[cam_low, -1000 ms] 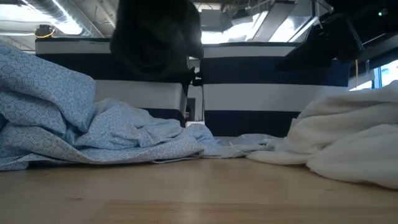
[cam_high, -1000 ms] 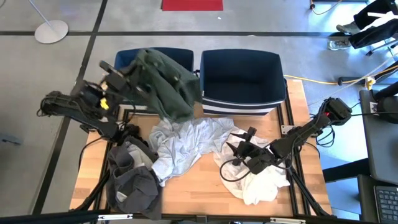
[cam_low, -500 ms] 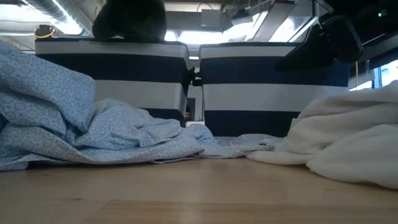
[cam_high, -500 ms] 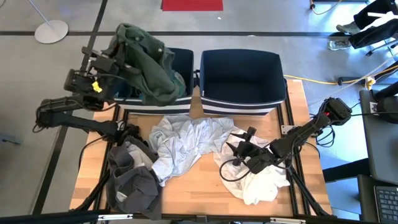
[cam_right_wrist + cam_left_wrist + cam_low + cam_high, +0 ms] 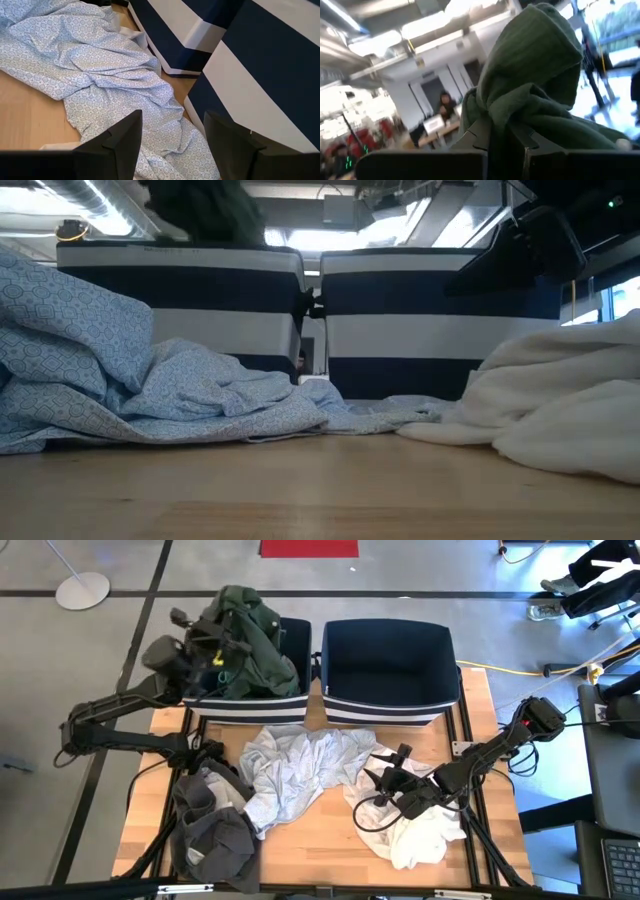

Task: Sort clothes
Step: Put the green long sleeve polo shirt into the left laundry bin

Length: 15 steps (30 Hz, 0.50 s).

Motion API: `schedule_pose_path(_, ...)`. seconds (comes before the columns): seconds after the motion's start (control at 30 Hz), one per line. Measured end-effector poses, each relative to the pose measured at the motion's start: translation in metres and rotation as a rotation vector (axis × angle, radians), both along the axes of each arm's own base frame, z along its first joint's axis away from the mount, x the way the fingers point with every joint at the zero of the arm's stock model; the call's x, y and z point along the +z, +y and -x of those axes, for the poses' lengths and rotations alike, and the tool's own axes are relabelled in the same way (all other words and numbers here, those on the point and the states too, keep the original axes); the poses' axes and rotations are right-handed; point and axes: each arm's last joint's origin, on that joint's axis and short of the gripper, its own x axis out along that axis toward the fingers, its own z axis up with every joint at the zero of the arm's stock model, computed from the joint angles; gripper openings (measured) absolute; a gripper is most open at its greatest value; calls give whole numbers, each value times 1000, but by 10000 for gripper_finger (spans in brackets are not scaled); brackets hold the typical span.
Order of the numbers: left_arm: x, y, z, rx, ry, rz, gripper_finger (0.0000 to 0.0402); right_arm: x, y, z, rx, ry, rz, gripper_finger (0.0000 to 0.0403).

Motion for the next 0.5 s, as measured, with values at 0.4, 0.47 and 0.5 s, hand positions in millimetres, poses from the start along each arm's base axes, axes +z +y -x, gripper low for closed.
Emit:
schedule_pose_path(0.4, -48, 28, -4, 12, 58, 345, 17, 0, 0, 0, 0, -1, -2, 214)
schedule_pose_path(0.47, -55, 30, -5, -33, 54, 412, 17, 0, 0, 0, 0, -1, -2, 214)
schedule_pose_path(0.5, -59, 30, -5, -49, 54, 450, 17, 0, 0, 0, 0, -2, -2, 214)
